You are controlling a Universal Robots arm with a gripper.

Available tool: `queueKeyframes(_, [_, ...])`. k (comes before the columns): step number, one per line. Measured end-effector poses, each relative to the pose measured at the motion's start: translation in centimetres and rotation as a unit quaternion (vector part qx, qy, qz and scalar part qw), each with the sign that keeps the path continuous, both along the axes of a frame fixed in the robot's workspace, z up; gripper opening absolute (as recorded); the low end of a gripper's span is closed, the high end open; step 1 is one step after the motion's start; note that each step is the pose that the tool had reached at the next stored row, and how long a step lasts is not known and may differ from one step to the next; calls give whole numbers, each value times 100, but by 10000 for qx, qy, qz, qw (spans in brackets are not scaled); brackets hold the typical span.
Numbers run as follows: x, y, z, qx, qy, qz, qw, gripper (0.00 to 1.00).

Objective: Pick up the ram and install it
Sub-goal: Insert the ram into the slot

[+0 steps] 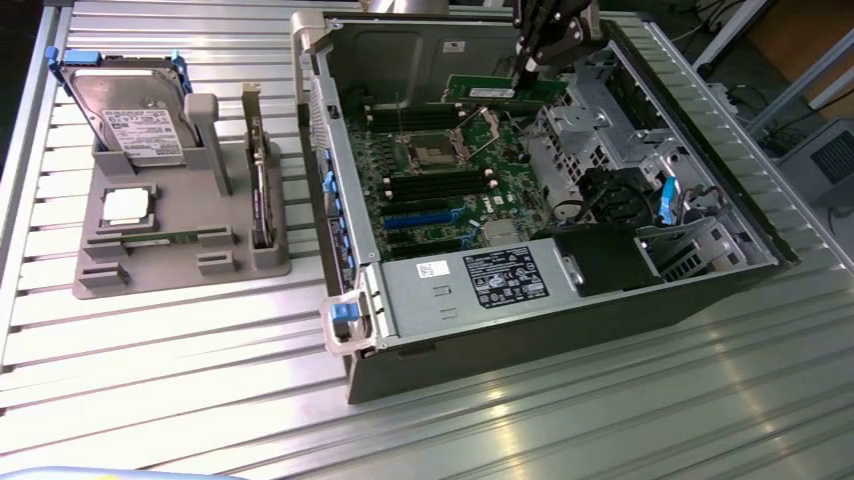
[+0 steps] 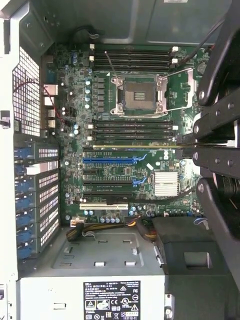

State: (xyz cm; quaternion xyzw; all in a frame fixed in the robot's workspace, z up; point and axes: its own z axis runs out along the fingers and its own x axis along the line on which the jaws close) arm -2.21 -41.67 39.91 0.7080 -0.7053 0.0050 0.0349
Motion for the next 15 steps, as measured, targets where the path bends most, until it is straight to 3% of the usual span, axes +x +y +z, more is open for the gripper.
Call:
queueKeyframes(3, [0, 0, -7, -58, 0, 0, 10000, 12])
queueKeyframes(8, [0, 1, -19, -118, 0, 0, 9999, 12])
queueKeyframes(15, [0, 2, -26, -153, 0, 0, 9999, 12])
